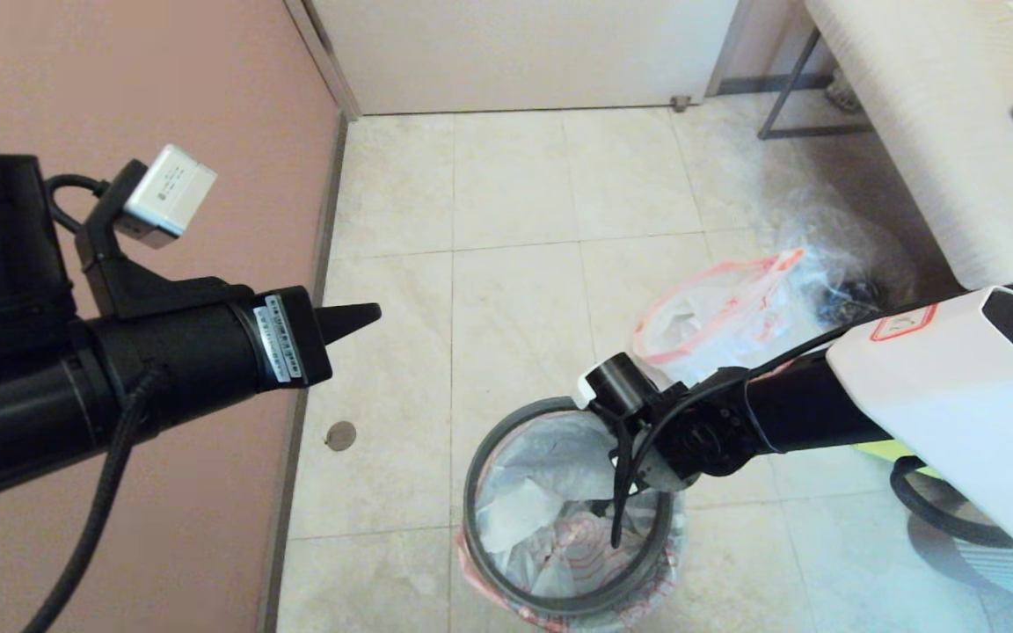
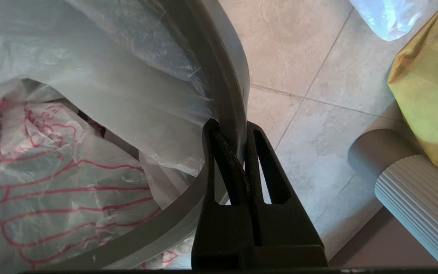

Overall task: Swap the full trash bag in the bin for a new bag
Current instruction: Place the trash can ring on the trash can

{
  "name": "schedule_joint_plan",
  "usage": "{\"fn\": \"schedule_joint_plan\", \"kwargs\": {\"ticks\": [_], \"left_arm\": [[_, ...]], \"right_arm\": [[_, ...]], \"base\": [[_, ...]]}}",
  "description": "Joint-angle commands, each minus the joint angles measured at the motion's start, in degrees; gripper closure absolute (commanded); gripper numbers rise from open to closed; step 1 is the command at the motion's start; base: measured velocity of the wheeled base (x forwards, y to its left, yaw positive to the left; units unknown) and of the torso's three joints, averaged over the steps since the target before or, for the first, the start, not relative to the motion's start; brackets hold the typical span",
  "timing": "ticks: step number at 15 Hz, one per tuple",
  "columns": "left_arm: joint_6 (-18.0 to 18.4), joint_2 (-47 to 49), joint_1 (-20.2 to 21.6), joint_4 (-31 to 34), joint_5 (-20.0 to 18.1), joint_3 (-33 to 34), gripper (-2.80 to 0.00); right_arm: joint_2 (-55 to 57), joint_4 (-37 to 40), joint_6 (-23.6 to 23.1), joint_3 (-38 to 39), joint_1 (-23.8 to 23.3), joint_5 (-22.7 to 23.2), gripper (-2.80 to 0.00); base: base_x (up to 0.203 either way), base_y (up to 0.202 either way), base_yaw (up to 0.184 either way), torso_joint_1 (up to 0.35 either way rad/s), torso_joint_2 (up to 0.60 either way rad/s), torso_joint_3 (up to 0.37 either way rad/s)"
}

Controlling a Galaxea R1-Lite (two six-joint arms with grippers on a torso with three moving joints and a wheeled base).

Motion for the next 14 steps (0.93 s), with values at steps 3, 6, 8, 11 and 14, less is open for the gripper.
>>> {"fn": "schedule_joint_plan", "kwargs": {"ticks": [3,6,8,11,14], "left_arm": [[-0.1,0.2,0.0,-0.1,0.1,0.0,0.0],[-0.1,0.3,0.0,-0.1,0.1,0.0,0.0],[-0.2,0.5,0.0,-0.1,0.1,0.1,0.0],[-0.2,0.6,0.0,-0.1,0.1,0.1,0.0],[-0.2,0.7,0.0,-0.1,0.0,0.1,0.0]], "right_arm": [[-1.1,0.1,0.0,0.1,-0.2,-0.2,0.0],[-0.2,-0.3,0.0,0.1,-0.8,-0.2,0.0],[0.8,-0.7,0.0,0.2,-0.9,-0.2,0.0],[1.4,-1.6,-0.1,0.1,-0.9,-0.2,0.0],[1.6,-1.6,0.0,0.0,-0.4,-0.2,0.0]], "base": [[0.0,0.0,0.0,0.0,0.0,0.0],[0.0,0.0,0.0,0.0,0.0,0.0],[0.0,0.0,0.0,0.0,0.0,0.0],[0.0,0.0,0.0,0.0,0.0,0.0],[0.0,0.0,0.0,0.0,0.0,0.0]]}}
